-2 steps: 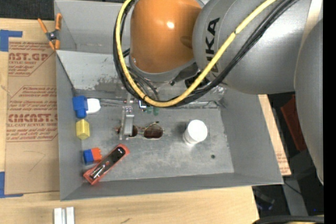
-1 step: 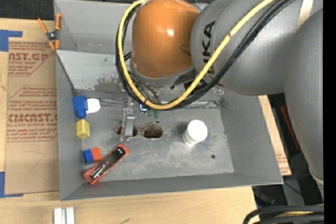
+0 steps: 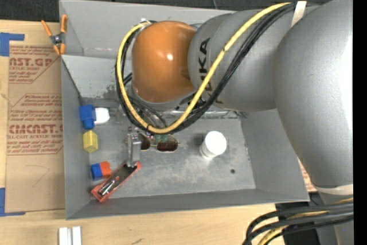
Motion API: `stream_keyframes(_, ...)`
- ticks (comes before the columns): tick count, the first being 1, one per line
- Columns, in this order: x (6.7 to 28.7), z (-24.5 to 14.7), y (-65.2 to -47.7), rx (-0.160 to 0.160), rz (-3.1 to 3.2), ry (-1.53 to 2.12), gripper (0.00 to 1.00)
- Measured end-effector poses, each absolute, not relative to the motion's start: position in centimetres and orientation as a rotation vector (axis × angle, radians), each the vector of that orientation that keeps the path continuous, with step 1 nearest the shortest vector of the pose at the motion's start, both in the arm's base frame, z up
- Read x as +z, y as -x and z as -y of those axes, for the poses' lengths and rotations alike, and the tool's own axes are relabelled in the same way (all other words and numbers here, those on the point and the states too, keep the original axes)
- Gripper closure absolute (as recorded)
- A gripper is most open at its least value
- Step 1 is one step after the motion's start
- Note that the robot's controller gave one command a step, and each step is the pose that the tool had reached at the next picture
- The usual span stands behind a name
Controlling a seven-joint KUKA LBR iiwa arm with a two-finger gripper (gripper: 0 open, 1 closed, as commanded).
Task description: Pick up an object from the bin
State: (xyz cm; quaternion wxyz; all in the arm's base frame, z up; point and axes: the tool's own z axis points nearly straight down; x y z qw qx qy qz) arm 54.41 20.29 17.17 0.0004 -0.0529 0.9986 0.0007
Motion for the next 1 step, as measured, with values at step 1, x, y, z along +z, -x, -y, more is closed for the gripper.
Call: stream_keyframes(1, 13.51, -22.35, -51.63, 0.003, -3.105, 0.435, 0.00)
